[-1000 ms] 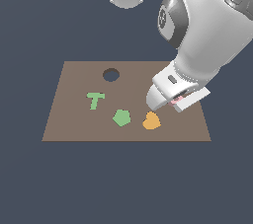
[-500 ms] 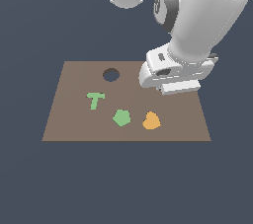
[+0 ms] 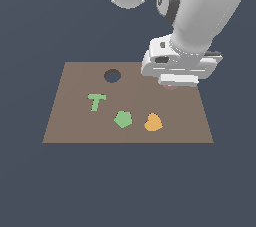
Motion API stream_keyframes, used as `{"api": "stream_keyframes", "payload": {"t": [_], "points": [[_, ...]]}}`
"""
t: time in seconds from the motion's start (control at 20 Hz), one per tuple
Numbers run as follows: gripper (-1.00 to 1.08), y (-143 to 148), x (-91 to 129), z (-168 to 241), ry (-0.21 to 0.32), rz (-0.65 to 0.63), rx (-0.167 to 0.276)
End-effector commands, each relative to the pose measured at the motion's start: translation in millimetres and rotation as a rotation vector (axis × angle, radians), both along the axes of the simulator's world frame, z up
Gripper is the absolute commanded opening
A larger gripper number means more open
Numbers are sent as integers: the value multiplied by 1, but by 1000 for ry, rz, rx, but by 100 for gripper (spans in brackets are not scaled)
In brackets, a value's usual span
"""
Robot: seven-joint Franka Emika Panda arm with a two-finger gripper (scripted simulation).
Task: Insert a designated object into the corresponding slot on a board.
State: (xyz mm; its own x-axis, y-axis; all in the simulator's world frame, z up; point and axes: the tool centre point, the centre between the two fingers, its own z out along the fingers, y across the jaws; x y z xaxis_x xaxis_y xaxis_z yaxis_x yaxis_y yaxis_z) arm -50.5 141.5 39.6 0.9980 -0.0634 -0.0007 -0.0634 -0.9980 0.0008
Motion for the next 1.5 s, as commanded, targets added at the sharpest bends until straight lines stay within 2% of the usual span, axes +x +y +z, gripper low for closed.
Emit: {"api": "stream_keyframes", "payload": {"t": [0.0,0.35,1.1,1.15,1.45], "points": [[-100,1,-4,0,0,-37,0],[-100,3,-9,1,0,-85,0],[-100,4,-8,-9,0,-75,0],[100,4,-8,-9,0,-75,0],[100,4,-8,-9,0,-75,0]]}}
